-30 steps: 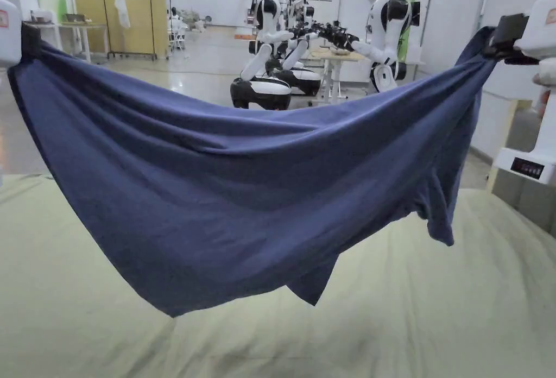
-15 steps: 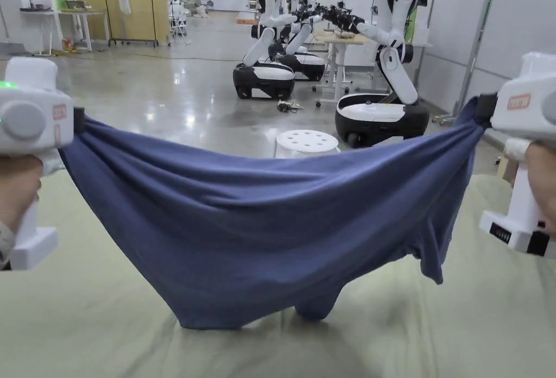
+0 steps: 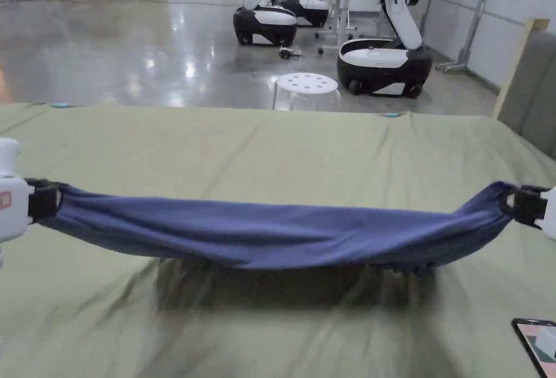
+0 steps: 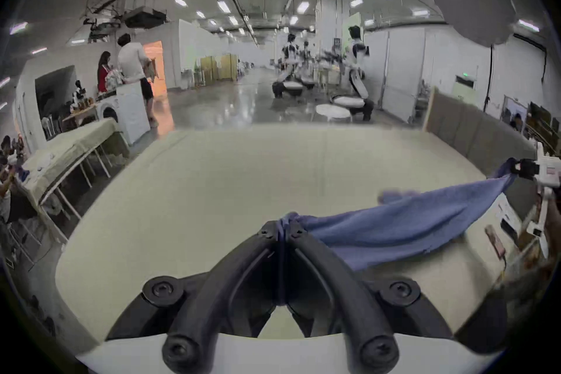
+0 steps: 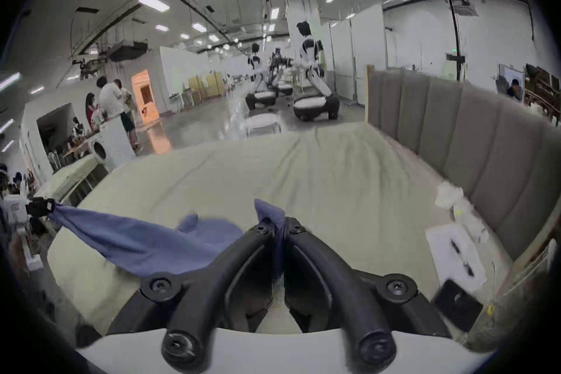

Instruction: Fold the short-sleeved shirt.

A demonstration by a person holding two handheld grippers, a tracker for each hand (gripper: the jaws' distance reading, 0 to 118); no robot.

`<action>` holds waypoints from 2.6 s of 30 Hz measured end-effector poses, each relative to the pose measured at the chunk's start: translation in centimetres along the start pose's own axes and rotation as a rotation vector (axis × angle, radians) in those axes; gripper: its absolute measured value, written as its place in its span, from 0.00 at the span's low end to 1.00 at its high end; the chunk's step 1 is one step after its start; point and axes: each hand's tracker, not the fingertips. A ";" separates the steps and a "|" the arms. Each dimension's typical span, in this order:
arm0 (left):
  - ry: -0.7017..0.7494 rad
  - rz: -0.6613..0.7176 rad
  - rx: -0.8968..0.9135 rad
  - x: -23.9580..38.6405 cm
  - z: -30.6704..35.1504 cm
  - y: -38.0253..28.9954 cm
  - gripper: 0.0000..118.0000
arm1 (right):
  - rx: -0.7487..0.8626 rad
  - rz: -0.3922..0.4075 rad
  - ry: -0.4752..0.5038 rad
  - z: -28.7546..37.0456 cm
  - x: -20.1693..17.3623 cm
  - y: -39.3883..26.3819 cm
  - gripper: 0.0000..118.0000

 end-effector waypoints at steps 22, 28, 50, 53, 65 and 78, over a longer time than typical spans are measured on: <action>0.042 -0.102 0.318 11.9 8.7 -6.9 0.28 | 0.328 0.133 0.070 6.6 -10.1 -7.9 0.03; 0.001 -0.048 0.129 8.7 7.6 -7.3 0.00 | 0.271 0.132 0.132 5.4 -12.4 -8.7 0.03; 0.007 0.013 -0.296 -1.8 -6.3 -16.8 0.48 | 0.075 0.172 0.170 -1.8 -17.6 -9.8 0.03; -0.020 0.014 -0.274 -1.2 -4.8 -16.5 0.01 | 0.066 0.167 0.163 -2.4 -17.5 -9.5 0.03; -0.061 0.054 -0.144 0.4 0.4 -14.0 0.01 | -0.068 0.187 0.086 -10.7 -13.4 -3.3 0.12; -0.014 0.083 -0.211 0.5 -1.4 -13.9 0.01 | -0.556 0.397 0.039 -31.4 -13.3 -4.4 0.83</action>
